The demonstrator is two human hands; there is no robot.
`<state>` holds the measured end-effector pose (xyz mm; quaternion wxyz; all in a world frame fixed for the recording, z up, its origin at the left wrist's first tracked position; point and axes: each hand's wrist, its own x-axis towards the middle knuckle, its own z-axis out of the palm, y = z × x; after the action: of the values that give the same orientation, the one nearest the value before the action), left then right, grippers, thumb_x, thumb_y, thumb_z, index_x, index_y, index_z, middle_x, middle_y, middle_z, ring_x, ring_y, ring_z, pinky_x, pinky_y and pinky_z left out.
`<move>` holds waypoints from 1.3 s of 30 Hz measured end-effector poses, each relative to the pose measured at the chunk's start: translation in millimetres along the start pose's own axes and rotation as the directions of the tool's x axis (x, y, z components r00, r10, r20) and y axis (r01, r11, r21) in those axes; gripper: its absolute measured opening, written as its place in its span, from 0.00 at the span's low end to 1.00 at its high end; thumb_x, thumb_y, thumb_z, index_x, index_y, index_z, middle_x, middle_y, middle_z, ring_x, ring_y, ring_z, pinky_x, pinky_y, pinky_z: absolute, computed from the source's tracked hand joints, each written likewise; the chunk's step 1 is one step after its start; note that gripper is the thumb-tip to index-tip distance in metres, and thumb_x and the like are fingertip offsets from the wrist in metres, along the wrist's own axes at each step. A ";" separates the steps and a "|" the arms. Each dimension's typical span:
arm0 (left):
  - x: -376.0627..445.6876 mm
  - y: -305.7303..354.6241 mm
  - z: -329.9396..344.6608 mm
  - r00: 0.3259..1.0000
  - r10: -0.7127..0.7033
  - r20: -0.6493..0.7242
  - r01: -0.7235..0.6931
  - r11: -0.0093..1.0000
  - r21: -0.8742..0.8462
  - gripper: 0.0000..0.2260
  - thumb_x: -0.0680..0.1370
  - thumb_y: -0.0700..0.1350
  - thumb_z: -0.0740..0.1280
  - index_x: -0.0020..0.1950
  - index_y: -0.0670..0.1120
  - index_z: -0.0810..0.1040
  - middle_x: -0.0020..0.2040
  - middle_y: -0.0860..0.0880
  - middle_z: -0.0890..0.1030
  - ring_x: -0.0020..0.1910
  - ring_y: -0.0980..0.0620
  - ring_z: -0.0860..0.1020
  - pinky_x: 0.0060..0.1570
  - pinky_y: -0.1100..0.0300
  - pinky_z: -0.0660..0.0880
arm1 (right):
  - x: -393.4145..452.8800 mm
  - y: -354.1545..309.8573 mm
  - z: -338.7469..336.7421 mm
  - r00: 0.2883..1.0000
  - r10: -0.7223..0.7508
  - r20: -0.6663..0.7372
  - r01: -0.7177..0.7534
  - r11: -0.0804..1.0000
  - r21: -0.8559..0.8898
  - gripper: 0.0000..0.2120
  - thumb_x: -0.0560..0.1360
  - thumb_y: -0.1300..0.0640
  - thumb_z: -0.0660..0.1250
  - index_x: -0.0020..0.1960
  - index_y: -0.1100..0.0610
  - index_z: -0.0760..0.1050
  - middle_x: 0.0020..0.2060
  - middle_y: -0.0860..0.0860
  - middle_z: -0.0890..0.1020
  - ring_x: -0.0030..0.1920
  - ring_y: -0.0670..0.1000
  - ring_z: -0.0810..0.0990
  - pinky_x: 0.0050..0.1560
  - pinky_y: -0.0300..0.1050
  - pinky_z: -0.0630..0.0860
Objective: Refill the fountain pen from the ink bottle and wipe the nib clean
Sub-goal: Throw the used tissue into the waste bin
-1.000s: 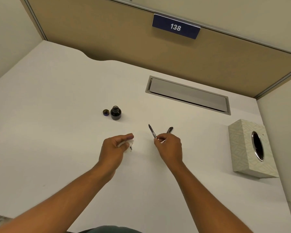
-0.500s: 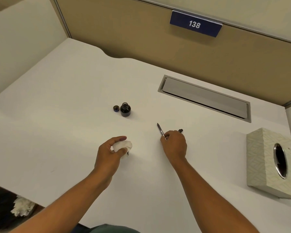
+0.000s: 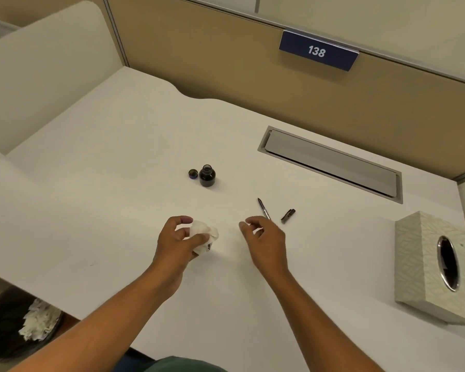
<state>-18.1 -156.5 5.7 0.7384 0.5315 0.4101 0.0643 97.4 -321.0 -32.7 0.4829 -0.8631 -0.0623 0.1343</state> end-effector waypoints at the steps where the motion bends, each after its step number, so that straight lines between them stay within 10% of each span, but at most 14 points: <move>1: -2.0 1.3 -1.5 1.000 -0.002 0.009 0.002 1.000 0.001 0.20 0.75 0.35 0.77 0.61 0.48 0.75 0.54 0.40 0.87 0.50 0.40 0.86 0.57 0.47 0.82 | -10.9 -8.0 3.0 0.995 0.047 0.083 -0.054 0.995 0.088 0.07 0.78 0.47 0.72 0.52 0.48 0.83 0.44 0.45 0.85 0.38 0.42 0.81 0.45 0.39 0.79; 6: -11.6 3.3 -16.1 0.998 0.016 0.056 -0.019 0.999 0.044 0.18 0.73 0.37 0.79 0.60 0.45 0.79 0.48 0.46 0.90 0.49 0.46 0.86 0.51 0.53 0.79 | -46.3 -35.9 20.6 0.894 0.073 0.442 -0.281 0.861 0.424 0.10 0.82 0.53 0.69 0.61 0.55 0.83 0.50 0.58 0.87 0.43 0.52 0.86 0.47 0.47 0.84; 15: -29.3 0.9 -73.5 0.997 -0.039 0.072 0.040 0.999 -0.016 0.13 0.77 0.37 0.75 0.62 0.43 0.84 0.55 0.42 0.88 0.55 0.42 0.87 0.54 0.53 0.84 | -65.4 -65.9 59.2 0.906 -0.004 0.423 -0.156 0.926 0.344 0.07 0.79 0.59 0.72 0.56 0.53 0.85 0.47 0.50 0.89 0.46 0.52 0.87 0.43 0.42 0.84; 32: -76.3 12.5 -265.4 0.900 0.241 -0.364 -0.244 0.969 0.037 0.04 0.77 0.40 0.76 0.48 0.47 0.90 0.49 0.53 0.86 0.49 0.56 0.86 0.54 0.58 0.82 | -164.2 -175.0 220.1 0.816 -0.123 0.565 -0.028 0.967 0.252 0.04 0.75 0.55 0.77 0.50 0.50 0.86 0.44 0.48 0.89 0.49 0.52 0.88 0.55 0.48 0.86; 39: -104.2 10.4 -378.1 0.917 0.238 -0.321 -0.309 0.932 -0.191 0.08 0.77 0.34 0.74 0.53 0.45 0.88 0.51 0.49 0.89 0.53 0.51 0.87 0.55 0.59 0.83 | -218.6 -220.5 310.5 0.688 -0.017 0.726 -0.242 0.937 0.251 0.14 0.76 0.55 0.77 0.58 0.52 0.77 0.52 0.53 0.89 0.54 0.53 0.88 0.52 0.40 0.84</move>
<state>-337.7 69.5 33.1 0.7112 0.4763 0.4252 0.2940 -197.4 -3.3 37.8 0.5469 -0.6511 -0.1685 0.4986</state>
